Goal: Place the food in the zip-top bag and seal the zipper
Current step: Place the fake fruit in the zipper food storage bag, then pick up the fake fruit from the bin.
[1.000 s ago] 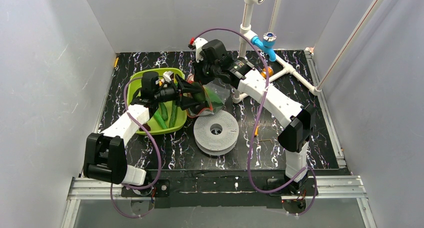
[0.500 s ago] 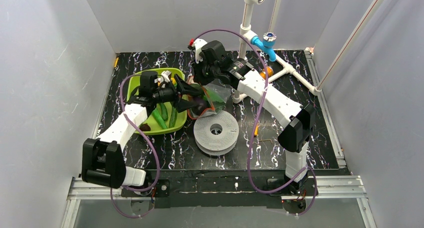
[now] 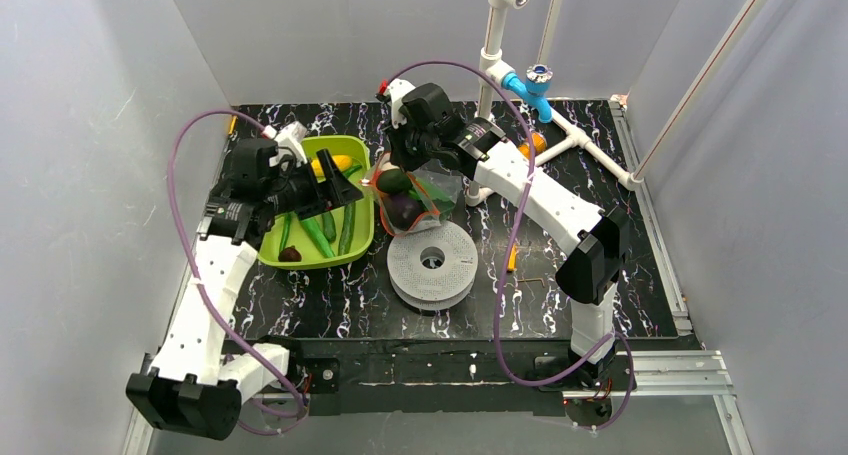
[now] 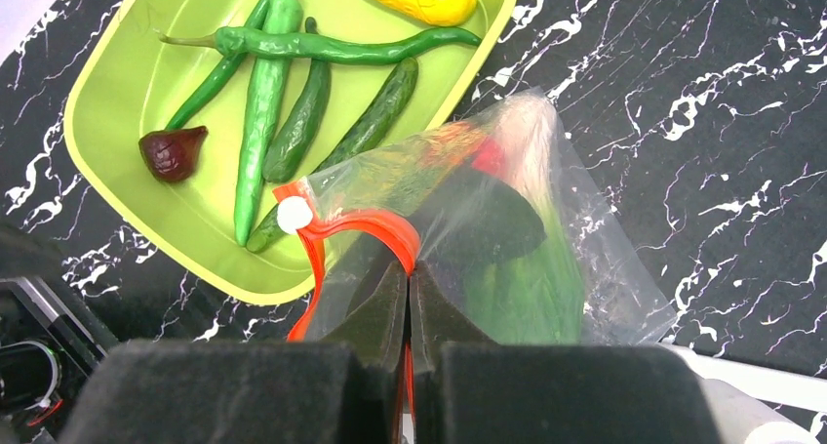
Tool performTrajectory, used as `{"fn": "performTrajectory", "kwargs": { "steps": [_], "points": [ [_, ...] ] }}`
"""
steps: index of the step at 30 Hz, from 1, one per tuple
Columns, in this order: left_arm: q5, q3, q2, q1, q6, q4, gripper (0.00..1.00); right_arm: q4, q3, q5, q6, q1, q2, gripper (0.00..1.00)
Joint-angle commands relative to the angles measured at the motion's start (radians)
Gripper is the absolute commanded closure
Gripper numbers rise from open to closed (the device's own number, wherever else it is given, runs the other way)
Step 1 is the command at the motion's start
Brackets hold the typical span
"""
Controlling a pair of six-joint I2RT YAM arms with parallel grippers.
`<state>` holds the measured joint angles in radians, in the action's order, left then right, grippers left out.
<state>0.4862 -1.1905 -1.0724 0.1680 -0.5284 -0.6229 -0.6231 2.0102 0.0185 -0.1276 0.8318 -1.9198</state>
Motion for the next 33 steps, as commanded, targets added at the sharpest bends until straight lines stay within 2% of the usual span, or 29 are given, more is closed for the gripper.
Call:
{"fn": "performTrajectory", "kwargs": {
  "steps": [1,5,9,18,21,25,27,30,33],
  "points": [
    [-0.421,-0.031,0.031,-0.003,0.154,-0.213,0.26,0.06,0.016,-0.001,0.008,0.006,0.025,0.99],
    [-0.597,0.042,0.014,-0.004,0.194,-0.176,0.21,0.056,0.016,-0.002,0.007,0.006,0.026,0.99],
    [-0.634,0.084,-0.086,-0.024,0.211,-0.14,0.21,0.052,0.012,0.003,0.008,0.006,0.029,0.99],
    [-0.354,0.037,-0.324,-0.164,0.117,0.026,0.21,0.043,0.027,0.003,0.008,0.006,0.022,0.99],
    [-0.172,0.022,-0.403,-0.266,-0.014,0.121,0.21,0.031,0.042,0.004,0.009,0.006,0.02,0.99],
    [0.011,0.091,-0.502,-0.371,-0.274,0.404,0.21,0.034,0.033,0.0,0.005,0.006,0.026,0.99],
    [0.028,0.144,-0.541,-0.394,-0.422,0.571,0.22,0.031,0.032,-0.007,0.0,0.006,0.026,0.99],
    [-0.007,0.202,-0.586,-0.398,-0.56,0.82,0.22,0.031,0.026,-0.011,-0.005,0.006,0.027,0.99],
    [-0.075,0.213,-0.631,-0.394,-0.639,0.918,0.22,0.031,0.025,-0.009,-0.004,0.006,0.026,0.99]
  ]
}}
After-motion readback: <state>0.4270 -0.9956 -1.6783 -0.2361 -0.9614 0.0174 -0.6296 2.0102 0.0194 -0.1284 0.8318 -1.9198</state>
